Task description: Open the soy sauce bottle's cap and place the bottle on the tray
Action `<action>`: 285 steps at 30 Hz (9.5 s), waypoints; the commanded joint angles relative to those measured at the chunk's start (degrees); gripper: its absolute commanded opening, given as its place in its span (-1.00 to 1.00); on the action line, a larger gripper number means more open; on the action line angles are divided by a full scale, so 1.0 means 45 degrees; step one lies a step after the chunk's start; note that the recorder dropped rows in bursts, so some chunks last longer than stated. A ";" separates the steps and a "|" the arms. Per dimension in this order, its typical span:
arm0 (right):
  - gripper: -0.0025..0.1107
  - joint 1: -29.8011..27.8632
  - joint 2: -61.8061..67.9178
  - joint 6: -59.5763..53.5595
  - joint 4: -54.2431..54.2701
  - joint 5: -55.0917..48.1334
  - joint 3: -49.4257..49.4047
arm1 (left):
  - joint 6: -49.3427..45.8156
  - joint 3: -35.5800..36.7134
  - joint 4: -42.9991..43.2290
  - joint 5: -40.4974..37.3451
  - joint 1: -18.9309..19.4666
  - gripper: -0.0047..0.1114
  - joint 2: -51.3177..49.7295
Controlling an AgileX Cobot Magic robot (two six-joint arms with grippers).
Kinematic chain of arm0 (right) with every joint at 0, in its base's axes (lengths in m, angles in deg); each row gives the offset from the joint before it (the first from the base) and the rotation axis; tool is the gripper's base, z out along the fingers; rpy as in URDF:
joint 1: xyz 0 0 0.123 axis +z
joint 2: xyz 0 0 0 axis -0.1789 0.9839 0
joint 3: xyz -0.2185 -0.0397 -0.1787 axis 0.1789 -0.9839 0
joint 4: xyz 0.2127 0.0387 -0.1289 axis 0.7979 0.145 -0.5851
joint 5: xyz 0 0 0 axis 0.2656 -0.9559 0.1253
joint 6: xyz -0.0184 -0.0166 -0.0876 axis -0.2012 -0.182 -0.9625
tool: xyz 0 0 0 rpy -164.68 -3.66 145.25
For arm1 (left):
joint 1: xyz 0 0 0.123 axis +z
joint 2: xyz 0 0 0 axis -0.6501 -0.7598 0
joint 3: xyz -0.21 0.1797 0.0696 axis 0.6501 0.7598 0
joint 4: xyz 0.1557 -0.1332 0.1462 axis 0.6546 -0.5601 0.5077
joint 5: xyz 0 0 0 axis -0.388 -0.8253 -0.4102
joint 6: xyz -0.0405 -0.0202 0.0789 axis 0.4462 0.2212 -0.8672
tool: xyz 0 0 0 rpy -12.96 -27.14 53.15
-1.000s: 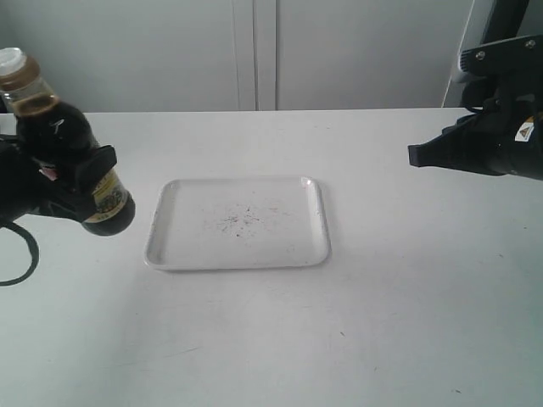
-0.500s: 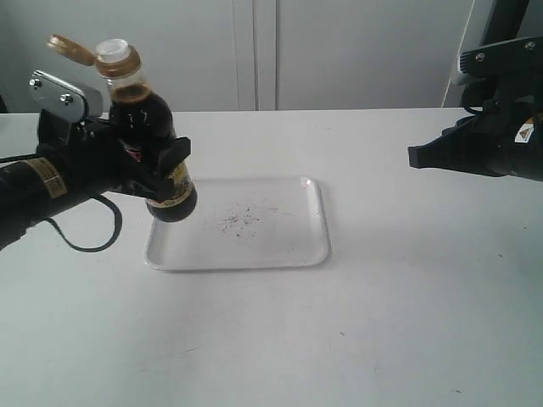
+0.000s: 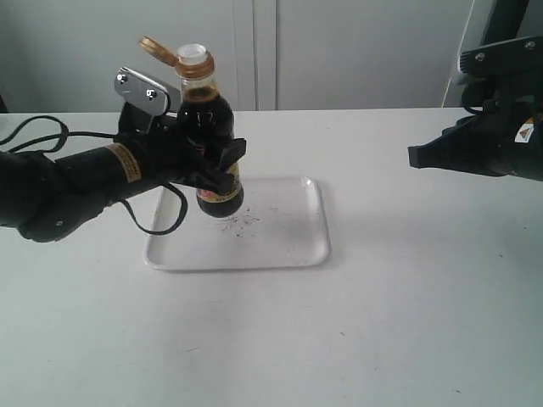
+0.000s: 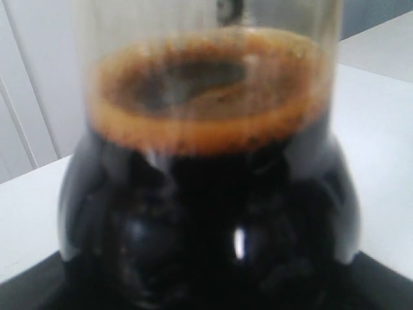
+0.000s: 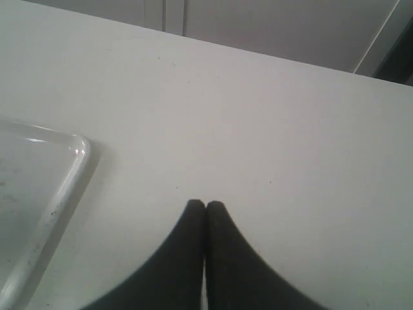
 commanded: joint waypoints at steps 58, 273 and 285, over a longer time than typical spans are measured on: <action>-0.96 -0.0085 -0.0045 0.0032 -0.0024 0.0394 -0.0057 | 0.0737 -0.2223 -0.0384 -0.2249 -0.0564 0.89 -0.1967; -0.96 -0.0007 -1.3368 0.1666 -0.1488 -0.3116 -0.4472 | -0.4448 1.0498 -0.6588 -1.4895 0.5711 -0.92 2.2761; -0.96 -0.0007 -1.3368 0.1666 -0.1488 -0.3116 -0.4472 | -0.4448 1.1606 -0.6942 -1.4428 0.5711 -0.92 2.2862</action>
